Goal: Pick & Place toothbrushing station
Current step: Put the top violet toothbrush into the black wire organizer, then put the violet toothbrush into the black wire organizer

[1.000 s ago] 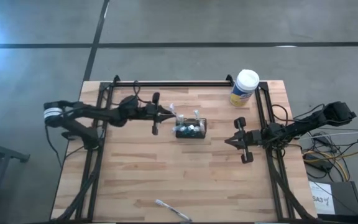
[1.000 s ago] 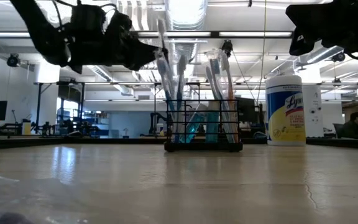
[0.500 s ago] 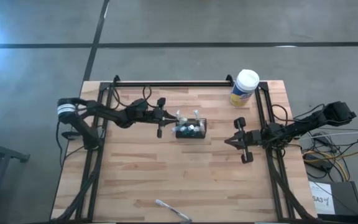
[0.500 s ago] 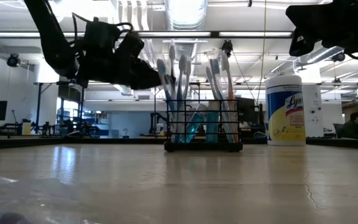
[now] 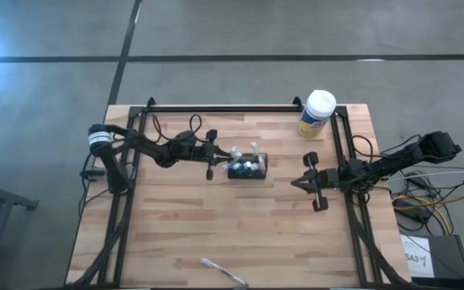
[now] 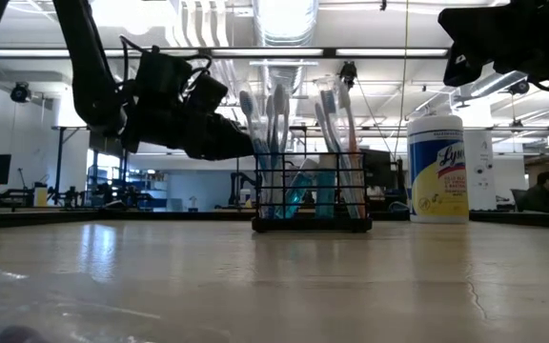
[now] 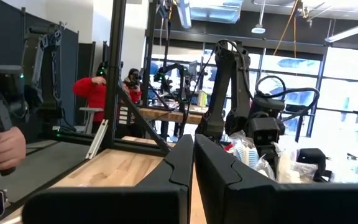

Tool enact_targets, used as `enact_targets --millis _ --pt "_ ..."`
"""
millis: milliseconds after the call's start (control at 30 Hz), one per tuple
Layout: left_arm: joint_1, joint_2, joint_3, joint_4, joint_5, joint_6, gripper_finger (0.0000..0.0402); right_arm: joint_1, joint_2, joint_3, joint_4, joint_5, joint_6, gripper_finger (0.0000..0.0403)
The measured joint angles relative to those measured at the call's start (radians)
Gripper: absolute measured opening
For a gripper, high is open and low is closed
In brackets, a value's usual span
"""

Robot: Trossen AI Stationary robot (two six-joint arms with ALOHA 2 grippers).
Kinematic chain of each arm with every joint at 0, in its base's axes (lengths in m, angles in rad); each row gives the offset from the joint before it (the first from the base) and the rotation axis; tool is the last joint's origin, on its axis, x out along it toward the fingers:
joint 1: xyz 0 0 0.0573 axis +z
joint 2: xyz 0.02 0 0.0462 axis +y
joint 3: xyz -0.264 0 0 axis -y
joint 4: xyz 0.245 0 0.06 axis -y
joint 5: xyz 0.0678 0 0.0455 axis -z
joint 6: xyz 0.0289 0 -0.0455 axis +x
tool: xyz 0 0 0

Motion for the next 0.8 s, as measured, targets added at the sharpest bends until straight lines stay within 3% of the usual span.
enact_targets --millis 133,267,800 --pt "0.0 -0.004 0.0 -0.001 0.0 -0.024 0.0032 0.0 0.0 0.0 0.0 0.0 0.0 0.0012" --pt "0.0 -0.027 -0.002 -0.009 0.0 -0.051 0.0073 0.0 0.0 0.0 0.001 0.0 0.0 0.0012" --pt "0.002 -0.083 0.001 -0.014 0.0 -0.073 0.0293 0.0 0.0 0.0 0.006 -0.001 0.015 0.0012"
